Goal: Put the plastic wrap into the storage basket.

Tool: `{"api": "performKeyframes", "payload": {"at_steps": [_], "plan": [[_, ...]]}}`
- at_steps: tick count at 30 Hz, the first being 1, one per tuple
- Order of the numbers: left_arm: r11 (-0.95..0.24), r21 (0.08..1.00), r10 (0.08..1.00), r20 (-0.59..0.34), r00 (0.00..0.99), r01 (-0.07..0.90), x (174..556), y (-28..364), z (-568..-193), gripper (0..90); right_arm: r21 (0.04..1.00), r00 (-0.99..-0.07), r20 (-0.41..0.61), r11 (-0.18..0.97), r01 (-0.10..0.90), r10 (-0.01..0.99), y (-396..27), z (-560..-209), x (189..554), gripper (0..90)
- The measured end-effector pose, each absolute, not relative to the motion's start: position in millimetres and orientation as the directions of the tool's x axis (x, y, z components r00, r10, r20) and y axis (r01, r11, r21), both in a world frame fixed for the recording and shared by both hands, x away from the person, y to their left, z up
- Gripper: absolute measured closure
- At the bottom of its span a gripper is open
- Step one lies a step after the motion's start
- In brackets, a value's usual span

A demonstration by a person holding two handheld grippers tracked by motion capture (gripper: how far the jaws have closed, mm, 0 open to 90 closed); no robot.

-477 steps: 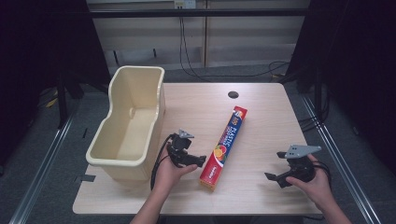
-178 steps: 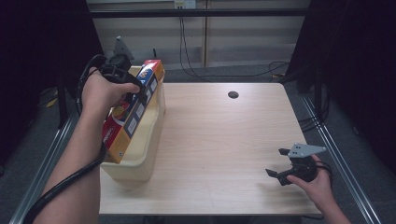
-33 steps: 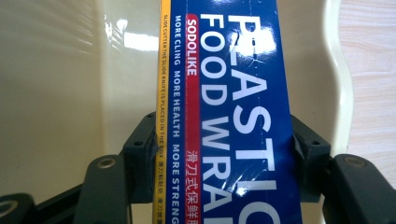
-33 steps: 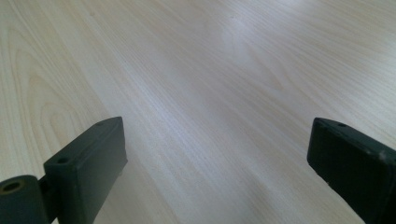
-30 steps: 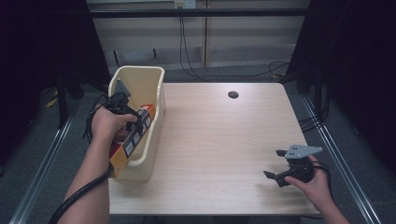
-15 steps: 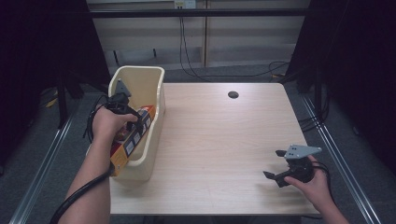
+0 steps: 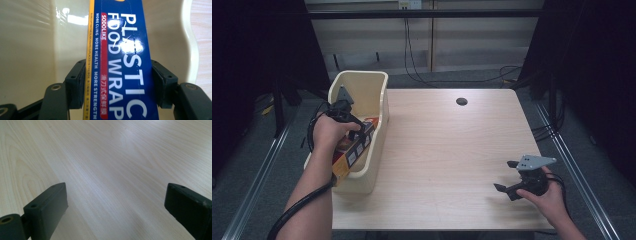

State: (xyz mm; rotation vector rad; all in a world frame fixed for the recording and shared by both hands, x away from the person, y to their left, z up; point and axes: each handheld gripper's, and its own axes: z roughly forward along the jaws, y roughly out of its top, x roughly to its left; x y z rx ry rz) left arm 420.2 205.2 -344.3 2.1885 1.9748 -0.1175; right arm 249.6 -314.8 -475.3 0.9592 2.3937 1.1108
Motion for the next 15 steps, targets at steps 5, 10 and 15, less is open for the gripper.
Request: {"api": "performKeyframes", "payload": {"at_steps": [5, 10, 15], "plan": [[-0.094, 0.07, 0.977, -0.187, 0.106, 0.993, 421, 204, -347, 38.2, 0.768, -0.715, -0.015, 0.467, 0.439, 0.699, -315, -475, 250, 4.6], [-0.092, 0.111, 0.971, -0.21, 0.114, 0.99, 421, 204, -337, 37.6, 0.767, -0.717, -0.017, 0.468, 0.438, 0.697, -315, -475, 250, 4.6], [-0.088, 0.163, 0.972, -0.203, 0.12, 0.983, 420, 204, -321, 34.0, 0.769, -0.714, -0.018, 0.466, 0.438, 0.7, -315, -475, 249, 4.7]]}}
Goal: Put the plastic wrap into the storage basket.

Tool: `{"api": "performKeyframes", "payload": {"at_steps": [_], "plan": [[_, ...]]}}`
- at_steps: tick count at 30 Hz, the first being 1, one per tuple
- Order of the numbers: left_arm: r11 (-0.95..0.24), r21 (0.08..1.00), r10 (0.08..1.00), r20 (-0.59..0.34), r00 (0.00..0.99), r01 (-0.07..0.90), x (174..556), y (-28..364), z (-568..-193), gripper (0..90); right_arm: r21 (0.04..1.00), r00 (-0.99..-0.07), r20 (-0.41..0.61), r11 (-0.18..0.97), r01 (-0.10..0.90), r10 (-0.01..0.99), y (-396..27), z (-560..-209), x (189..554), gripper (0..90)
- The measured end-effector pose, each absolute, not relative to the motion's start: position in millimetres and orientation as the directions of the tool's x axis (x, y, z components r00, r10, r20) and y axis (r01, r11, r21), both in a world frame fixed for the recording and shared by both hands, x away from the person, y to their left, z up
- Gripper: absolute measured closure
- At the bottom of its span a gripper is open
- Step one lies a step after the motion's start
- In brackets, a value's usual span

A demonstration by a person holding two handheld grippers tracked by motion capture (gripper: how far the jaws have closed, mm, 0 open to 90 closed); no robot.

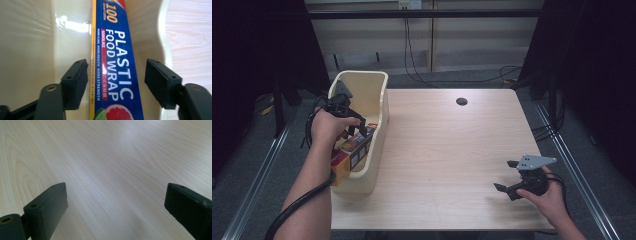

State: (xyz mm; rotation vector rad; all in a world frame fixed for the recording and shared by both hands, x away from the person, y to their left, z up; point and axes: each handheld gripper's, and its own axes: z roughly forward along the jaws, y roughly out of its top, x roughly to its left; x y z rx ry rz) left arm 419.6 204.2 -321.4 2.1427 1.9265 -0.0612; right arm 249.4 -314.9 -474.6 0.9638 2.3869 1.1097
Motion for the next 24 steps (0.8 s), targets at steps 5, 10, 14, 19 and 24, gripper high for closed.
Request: {"api": "performKeyframes", "payload": {"at_steps": [5, 10, 14, 19, 24], "plan": [[-0.102, 0.203, 0.962, -0.231, 0.149, 0.974, 417, 200, -309, 30.3, 0.767, -0.714, -0.024, 0.471, 0.435, 0.7, -315, -475, 249, 4.6], [-0.133, 0.265, 0.948, -0.246, 0.2, 0.955, 417, 191, -302, 24.9, 0.772, -0.712, -0.022, 0.464, 0.434, 0.702, -315, -473, 248, 4.7], [-0.161, 0.299, 0.935, -0.257, 0.243, 0.94, 416, 182, -299, 18.3, 0.771, -0.714, -0.025, 0.468, 0.432, 0.7, -315, -474, 249, 4.7], [-0.191, 0.328, 0.925, -0.256, 0.282, 0.925, 417, 169, -299, 13.3, 0.771, -0.714, -0.025, 0.468, 0.432, 0.699, -315, -474, 249, 4.7], [-0.218, 0.347, 0.913, -0.257, 0.317, 0.912, 416, 156, -296, 11.3, 0.773, -0.712, -0.025, 0.466, 0.431, 0.702, -315, -473, 248, 4.7]]}}
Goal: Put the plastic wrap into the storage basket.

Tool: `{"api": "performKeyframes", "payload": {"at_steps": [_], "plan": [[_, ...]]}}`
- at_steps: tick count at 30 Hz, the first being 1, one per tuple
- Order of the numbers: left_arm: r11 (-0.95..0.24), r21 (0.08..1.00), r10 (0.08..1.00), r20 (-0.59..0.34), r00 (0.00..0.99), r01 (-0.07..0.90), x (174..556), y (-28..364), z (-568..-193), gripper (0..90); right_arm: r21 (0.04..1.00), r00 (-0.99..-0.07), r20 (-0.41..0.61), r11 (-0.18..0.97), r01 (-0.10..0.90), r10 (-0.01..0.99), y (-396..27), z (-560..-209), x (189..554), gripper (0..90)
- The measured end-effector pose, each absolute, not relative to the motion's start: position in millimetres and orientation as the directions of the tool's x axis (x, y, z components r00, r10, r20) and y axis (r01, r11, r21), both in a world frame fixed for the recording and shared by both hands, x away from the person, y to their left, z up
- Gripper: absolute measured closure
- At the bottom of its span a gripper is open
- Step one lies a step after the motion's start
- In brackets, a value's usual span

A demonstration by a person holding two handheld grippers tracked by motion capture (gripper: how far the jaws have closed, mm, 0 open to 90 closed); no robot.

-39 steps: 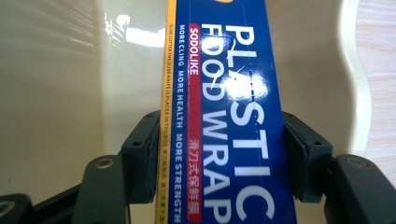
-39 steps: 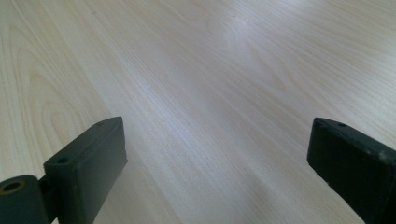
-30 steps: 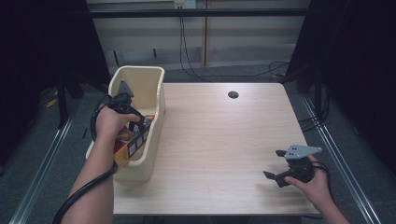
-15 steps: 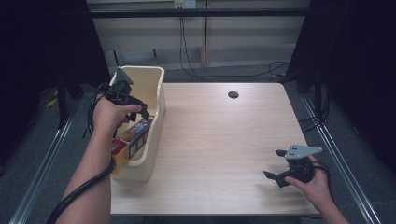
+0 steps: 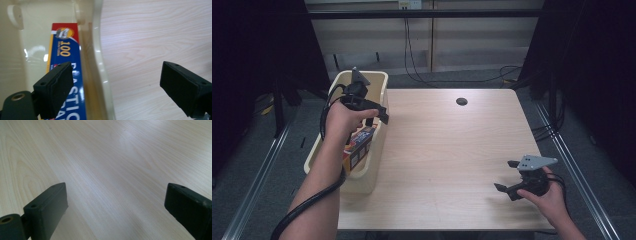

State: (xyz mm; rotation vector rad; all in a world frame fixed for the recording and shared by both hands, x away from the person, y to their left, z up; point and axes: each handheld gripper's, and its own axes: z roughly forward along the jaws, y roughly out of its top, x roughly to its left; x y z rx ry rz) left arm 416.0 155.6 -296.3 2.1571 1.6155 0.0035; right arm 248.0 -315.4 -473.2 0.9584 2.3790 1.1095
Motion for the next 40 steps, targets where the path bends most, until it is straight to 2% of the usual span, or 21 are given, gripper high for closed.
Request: {"api": "performKeyframes", "payload": {"at_steps": [19, 40], "plan": [[-0.309, 0.384, 0.858, -0.282, 0.429, 0.87, 411, 115, -302, 10.3, 0.771, -0.715, -0.025, 0.468, 0.431, 0.699, -315, -473, 247, 4.7], [-0.358, 0.444, 0.789, -0.327, 0.52, 0.822, 399, 81, -335, 10.5, 0.764, -0.722, -0.027, 0.48, 0.43, 0.691, -313, -475, 248, 4.4]]}}
